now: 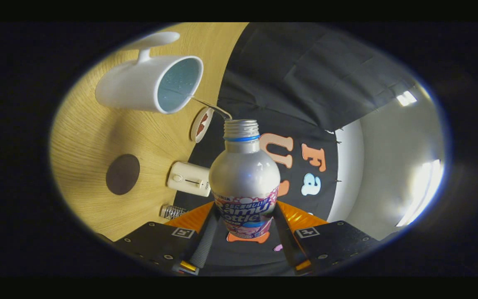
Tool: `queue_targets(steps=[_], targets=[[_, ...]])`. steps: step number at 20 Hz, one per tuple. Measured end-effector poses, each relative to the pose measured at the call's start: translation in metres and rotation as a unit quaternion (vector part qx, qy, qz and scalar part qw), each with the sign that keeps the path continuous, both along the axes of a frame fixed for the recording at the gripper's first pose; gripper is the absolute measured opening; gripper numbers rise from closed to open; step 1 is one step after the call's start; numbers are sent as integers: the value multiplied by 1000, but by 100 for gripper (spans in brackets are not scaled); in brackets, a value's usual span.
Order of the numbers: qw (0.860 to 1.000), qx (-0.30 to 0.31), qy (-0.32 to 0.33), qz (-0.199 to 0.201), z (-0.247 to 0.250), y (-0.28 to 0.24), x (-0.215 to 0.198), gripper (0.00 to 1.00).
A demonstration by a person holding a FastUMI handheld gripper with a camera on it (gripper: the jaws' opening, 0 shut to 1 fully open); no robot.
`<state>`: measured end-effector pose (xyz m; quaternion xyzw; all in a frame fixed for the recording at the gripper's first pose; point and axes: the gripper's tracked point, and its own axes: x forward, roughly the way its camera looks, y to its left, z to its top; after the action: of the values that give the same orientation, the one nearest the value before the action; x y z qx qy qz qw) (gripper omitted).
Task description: Take the bottle from table, then pour the juice into the cup, finally place the bottle on the coaster
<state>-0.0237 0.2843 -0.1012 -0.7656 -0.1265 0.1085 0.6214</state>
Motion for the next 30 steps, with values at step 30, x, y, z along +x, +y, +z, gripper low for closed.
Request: queue_targets(steps=[30], targets=[[996,-42,-57,48,2,13,-4,73]])
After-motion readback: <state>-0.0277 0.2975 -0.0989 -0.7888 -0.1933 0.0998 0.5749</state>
